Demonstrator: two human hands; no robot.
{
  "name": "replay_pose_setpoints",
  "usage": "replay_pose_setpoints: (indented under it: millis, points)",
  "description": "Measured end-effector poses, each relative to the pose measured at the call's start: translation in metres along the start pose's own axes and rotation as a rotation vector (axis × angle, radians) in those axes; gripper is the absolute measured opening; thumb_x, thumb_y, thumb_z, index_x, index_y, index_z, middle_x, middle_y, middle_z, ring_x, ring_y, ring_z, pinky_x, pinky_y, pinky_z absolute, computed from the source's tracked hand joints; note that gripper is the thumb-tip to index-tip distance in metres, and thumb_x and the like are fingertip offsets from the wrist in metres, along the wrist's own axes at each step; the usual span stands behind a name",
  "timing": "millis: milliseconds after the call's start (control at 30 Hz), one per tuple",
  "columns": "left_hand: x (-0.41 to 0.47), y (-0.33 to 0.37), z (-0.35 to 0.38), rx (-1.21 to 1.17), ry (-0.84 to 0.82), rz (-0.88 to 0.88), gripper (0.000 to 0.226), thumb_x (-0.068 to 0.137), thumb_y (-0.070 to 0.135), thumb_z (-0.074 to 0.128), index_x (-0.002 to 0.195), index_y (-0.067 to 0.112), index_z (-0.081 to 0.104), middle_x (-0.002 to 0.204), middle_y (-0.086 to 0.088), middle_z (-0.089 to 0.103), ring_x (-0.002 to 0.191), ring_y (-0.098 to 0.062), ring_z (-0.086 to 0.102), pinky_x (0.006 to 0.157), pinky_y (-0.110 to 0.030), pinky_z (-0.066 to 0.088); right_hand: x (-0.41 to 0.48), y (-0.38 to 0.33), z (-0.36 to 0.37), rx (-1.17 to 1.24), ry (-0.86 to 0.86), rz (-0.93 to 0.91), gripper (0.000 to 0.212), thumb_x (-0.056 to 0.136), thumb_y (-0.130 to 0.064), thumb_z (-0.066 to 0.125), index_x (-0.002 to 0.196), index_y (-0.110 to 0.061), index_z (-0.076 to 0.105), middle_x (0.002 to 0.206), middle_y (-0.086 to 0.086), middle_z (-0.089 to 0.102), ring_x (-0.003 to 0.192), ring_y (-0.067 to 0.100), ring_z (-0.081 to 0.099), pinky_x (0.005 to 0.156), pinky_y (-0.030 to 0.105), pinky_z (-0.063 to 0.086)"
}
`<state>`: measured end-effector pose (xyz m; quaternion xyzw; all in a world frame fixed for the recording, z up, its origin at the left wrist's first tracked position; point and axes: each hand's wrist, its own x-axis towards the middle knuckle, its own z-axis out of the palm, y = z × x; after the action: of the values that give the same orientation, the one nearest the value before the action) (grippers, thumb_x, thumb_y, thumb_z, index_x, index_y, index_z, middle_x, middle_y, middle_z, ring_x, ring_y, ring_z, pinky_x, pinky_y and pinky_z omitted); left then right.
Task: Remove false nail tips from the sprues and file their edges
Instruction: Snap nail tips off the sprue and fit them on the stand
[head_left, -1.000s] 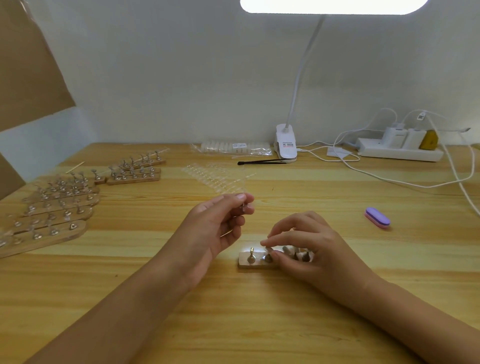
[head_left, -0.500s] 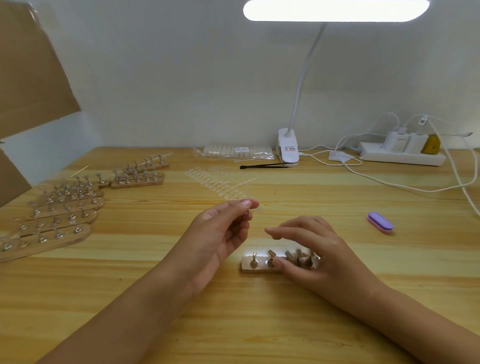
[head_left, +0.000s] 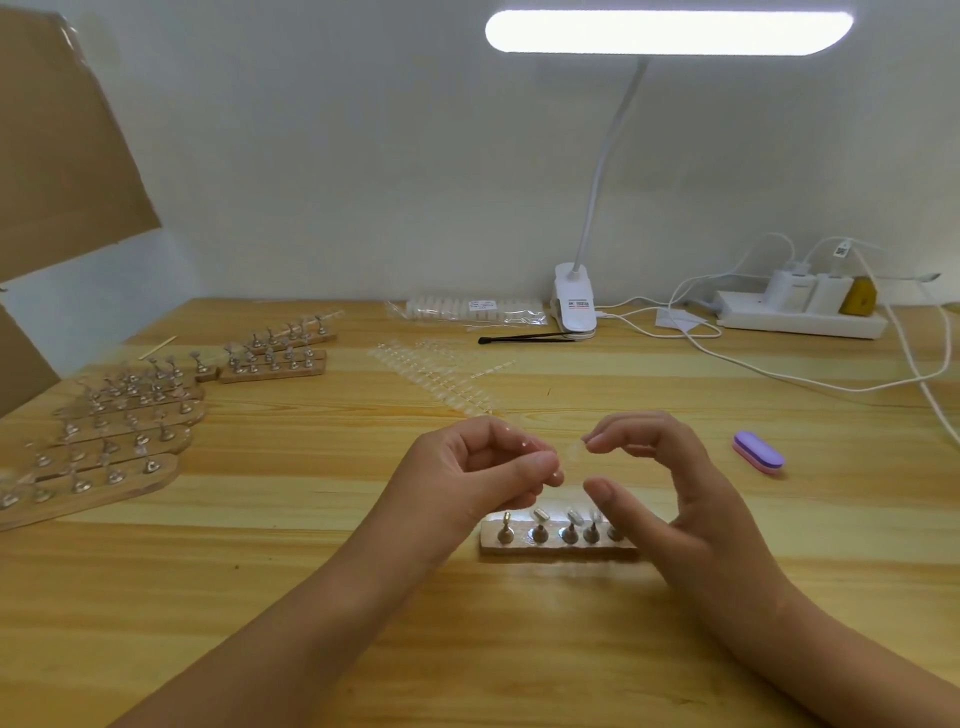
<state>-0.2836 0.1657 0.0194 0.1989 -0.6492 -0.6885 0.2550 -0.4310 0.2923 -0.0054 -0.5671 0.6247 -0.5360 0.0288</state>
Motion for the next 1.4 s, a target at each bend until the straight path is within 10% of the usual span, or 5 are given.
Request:
replay_pose_setpoints:
  millis: [400,667,933,1167,1400]
  points:
    - [-0.003,-0.002,0.001,0.12,-0.055,-0.025,0.01,0.076,0.028,0.077,0.072,0.018,0.077,0.08,-0.005,0.077,0.065,-0.007,0.069,0.063,-0.016,0.052,0.003,-0.001,-0.003,-0.458,0.063,-0.429,0.015,0.083,-0.027,0.065,0.074,-0.017,0.067,0.104,-0.005,0.062,0.105,0.017,0.051,0.089,0.035,0.04]
    - [-0.011,0.009,0.0,0.327,-0.052,0.428,0.01,0.083,0.034,0.071,0.089,0.027,0.074,0.092,0.01,0.075,0.088,-0.009,0.072,0.076,-0.015,0.053,0.012,-0.006,-0.011,0.959,0.086,0.484,0.015,0.069,-0.011,0.074,0.063,-0.022,0.064,0.086,0.0,0.069,0.08,0.007,0.065,0.073,0.019,0.052]
    - [0.022,0.022,-0.084,0.856,-0.029,-0.2,0.012,0.083,0.035,0.077,0.082,0.023,0.075,0.08,0.015,0.075,0.07,0.004,0.066,0.081,-0.027,0.056,0.018,0.001,-0.022,0.92,0.202,0.516,0.012,0.065,-0.014,0.069,0.073,-0.018,0.061,0.07,0.002,0.067,0.063,0.008,0.061,0.062,0.015,0.054]
    - [0.037,0.005,-0.097,0.726,0.132,-0.128,0.01,0.084,0.035,0.075,0.082,0.025,0.075,0.078,0.024,0.073,0.065,0.009,0.063,0.056,-0.008,0.047,0.014,0.0,-0.013,0.766,0.096,0.517,0.023,0.062,-0.023,0.076,0.085,-0.02,0.077,0.08,0.007,0.072,0.072,0.008,0.067,0.067,0.014,0.053]
    - [0.08,0.015,-0.068,0.912,-0.129,-0.222,0.009,0.089,0.033,0.071,0.082,0.027,0.073,0.072,0.017,0.072,0.067,0.003,0.061,0.061,-0.014,0.045,0.012,-0.004,-0.013,0.615,-0.024,0.527,0.028,0.065,-0.024,0.074,0.091,-0.013,0.076,0.086,0.016,0.074,0.076,0.015,0.068,0.067,0.017,0.054]
